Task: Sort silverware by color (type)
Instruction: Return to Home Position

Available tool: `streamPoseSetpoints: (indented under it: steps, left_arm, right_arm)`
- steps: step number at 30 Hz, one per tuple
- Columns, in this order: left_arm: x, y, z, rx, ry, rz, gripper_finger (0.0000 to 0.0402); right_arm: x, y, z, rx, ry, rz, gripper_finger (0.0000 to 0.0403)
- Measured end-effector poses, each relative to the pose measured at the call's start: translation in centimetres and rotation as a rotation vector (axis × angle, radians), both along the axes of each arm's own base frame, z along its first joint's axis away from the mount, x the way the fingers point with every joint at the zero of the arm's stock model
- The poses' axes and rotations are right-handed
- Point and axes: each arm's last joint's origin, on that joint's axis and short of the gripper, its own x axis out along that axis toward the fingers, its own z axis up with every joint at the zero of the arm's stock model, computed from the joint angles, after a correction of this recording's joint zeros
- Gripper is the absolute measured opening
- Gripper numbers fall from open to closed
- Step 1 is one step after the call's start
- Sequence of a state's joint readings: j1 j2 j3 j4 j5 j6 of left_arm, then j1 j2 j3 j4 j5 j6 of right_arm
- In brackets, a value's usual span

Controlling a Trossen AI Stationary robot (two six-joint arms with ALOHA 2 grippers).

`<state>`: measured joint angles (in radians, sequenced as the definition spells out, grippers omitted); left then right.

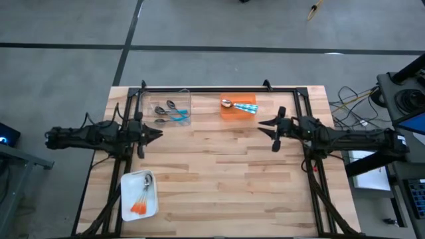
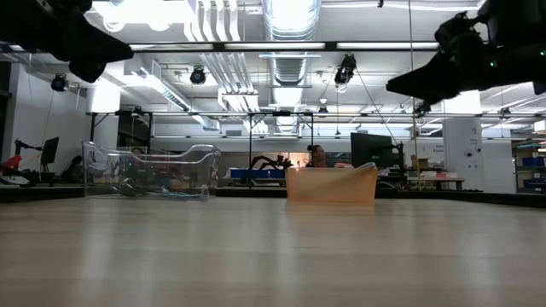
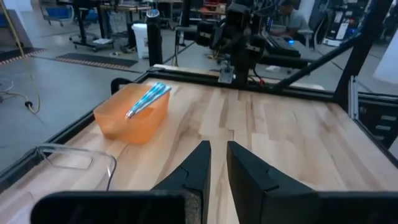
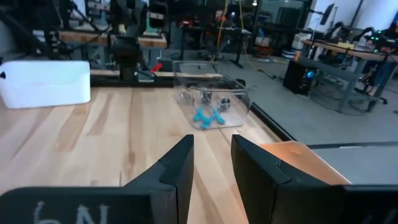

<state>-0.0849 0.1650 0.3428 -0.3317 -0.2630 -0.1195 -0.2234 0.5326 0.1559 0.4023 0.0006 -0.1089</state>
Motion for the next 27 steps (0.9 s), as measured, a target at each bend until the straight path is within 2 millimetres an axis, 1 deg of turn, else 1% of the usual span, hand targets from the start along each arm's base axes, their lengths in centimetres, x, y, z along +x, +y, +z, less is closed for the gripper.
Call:
streamPoseSetpoints:
  steps: [10,14,17,22,25,27]
  left_arm:
    - [-0.1,0.0,-2.2,-0.040,-0.015,0.006,0.0035]
    - [-0.1,0.0,-3.1,-0.048,-0.031,0.006,0.0035]
    - [0.0,0.0,-3.9,-0.052,-0.047,-0.009,0.0035]
    - [0.1,-0.1,-5.2,-0.047,-0.031,-0.031,0.0035]
    - [0.5,-0.1,-6.1,-0.043,-0.031,-0.032,0.0035]
    - [0.6,-0.2,-6.1,-0.026,-0.050,-0.036,0.0035]
  right_arm:
    - [-1.6,0.4,-1.5,0.034,-0.054,-0.003,0.0098]
    - [-2.2,0.5,-2.5,0.051,-0.080,-0.002,0.0098]
    - [-2.3,0.5,-2.4,0.059,-0.100,0.004,0.0097]
    - [-2.5,0.6,-2.0,-0.015,-0.123,0.009,0.0095]
    - [-2.5,0.6,-2.0,-0.019,-0.121,0.002,0.0095]
    - [-2.4,0.6,-2.1,-0.011,-0.113,0.001,0.0095]
